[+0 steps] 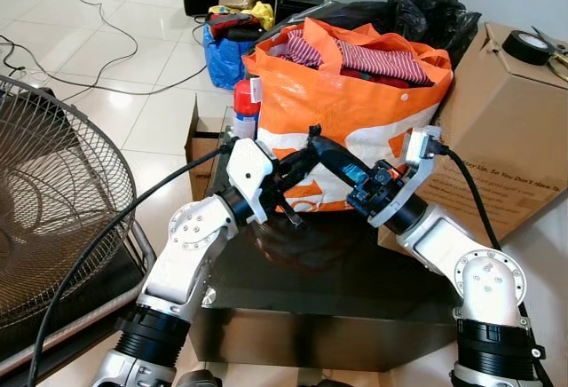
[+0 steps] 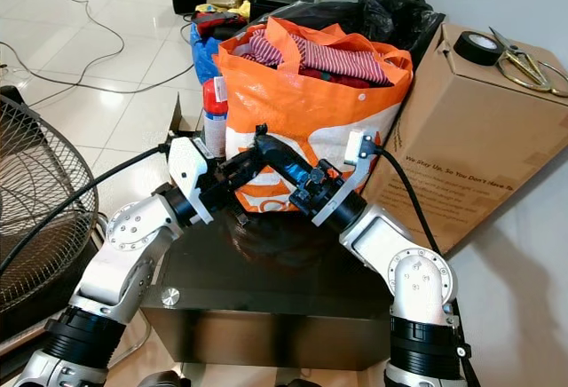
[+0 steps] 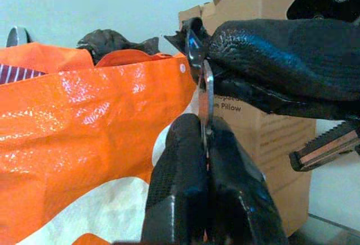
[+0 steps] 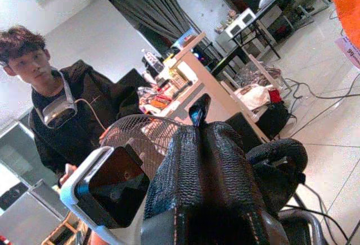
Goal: Hang keys on a hook
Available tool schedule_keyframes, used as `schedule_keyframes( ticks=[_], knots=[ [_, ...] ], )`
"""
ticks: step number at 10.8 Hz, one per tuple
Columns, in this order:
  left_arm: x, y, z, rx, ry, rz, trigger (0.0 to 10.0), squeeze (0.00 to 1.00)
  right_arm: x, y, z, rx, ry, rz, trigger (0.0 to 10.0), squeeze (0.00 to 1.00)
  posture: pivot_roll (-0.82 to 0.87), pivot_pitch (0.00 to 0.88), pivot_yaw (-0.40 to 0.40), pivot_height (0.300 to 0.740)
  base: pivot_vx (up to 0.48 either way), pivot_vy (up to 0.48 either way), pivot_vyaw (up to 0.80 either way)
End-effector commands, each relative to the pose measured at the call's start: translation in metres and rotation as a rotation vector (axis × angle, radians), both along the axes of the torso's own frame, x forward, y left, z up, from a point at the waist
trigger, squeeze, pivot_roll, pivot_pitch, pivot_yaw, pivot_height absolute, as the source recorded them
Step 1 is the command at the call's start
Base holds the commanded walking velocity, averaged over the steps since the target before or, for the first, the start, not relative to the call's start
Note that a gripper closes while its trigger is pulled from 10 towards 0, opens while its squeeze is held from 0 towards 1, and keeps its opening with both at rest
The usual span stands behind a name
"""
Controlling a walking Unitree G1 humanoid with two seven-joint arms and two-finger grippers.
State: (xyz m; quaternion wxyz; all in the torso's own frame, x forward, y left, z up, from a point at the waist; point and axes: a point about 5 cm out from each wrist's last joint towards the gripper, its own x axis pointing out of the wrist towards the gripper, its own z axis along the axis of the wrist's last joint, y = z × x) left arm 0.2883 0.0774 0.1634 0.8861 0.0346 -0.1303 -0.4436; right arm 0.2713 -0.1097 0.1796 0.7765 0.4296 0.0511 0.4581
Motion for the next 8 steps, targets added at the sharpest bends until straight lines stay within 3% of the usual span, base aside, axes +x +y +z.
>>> schedule_keyframes(
  ticks=[1,6,7,8],
  knots=[
    [-0.0030,-0.0080,0.0057,0.007,-0.029,-0.033,0.0,0.00,0.0021,-0.0030,0.0027,-0.009,-0.009,-0.016,0.0,0.00,-0.02,0.000,-0.126,0.740,0.000,0.000,0.00],
    [-0.0030,-0.0064,0.0057,0.015,-0.032,-0.032,0.0,0.00,0.0034,-0.0031,0.0021,-0.012,-0.010,-0.013,0.0,0.00,-0.01,0.000,-0.131,0.740,0.000,0.000,0.00],
    [-0.0020,-0.0049,0.0050,0.043,-0.039,-0.027,10.0,0.00,0.0046,-0.0032,0.0025,-0.011,-0.011,-0.016,0.0,0.00,-0.01,0.000,-0.132,0.740,0.000,0.000,0.00],
    [-0.0009,-0.0021,0.0045,0.058,-0.037,-0.024,10.0,0.00,0.0059,-0.0035,0.0030,-0.011,-0.012,-0.020,0.0,0.00,-0.01,0.000,-0.128,0.740,0.000,0.000,0.00]
  ],
)
